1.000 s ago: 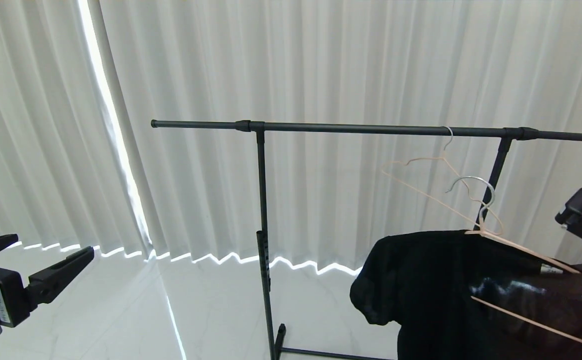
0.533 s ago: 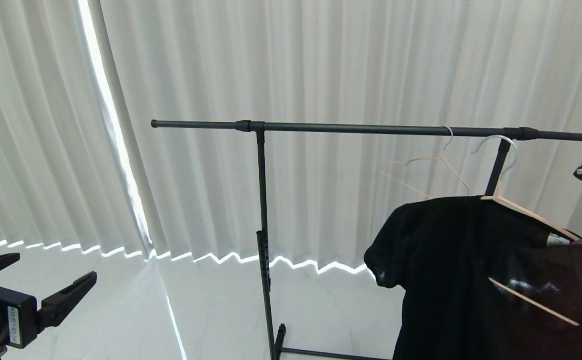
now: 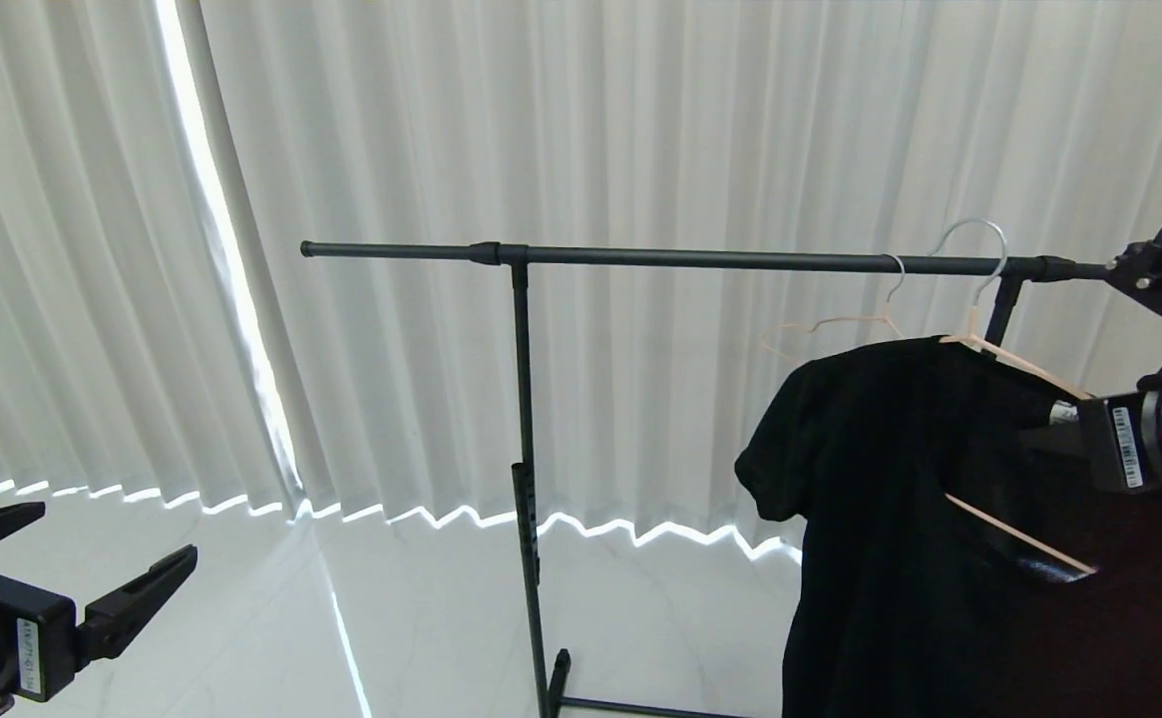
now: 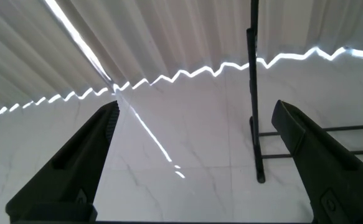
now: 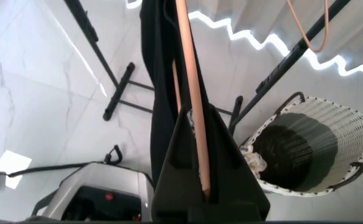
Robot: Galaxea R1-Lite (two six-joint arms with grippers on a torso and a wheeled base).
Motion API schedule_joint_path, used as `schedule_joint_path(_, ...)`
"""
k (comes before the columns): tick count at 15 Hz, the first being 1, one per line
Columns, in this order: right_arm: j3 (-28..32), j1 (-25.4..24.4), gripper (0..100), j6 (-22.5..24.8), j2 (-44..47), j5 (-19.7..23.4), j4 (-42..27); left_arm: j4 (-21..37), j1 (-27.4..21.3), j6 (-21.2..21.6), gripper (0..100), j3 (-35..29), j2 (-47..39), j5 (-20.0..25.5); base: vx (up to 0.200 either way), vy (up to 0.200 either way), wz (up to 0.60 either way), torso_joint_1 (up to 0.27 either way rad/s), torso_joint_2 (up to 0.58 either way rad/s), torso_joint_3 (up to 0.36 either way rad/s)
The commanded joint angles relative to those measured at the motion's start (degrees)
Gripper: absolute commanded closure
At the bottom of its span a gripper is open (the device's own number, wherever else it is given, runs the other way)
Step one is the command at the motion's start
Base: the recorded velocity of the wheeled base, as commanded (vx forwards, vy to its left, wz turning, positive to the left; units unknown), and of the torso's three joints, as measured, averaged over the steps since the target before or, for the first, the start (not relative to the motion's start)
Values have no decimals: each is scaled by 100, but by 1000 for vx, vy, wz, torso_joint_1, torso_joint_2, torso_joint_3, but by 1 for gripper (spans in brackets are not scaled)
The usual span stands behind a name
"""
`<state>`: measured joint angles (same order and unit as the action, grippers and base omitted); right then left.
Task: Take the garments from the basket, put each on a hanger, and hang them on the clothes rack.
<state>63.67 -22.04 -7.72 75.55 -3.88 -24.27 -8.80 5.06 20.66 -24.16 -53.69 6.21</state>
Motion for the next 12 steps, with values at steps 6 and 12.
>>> schedule_joint_path(6,49,16,100,25,127,1,19,1,-93,8,0,-10,-1,4,200,0,0,2,2,3)
schedule_joint_path(12,233,-28,100,42,435,10,362,1,-93,8,0,-80,-28,4,200,0,0,4,4,-2)
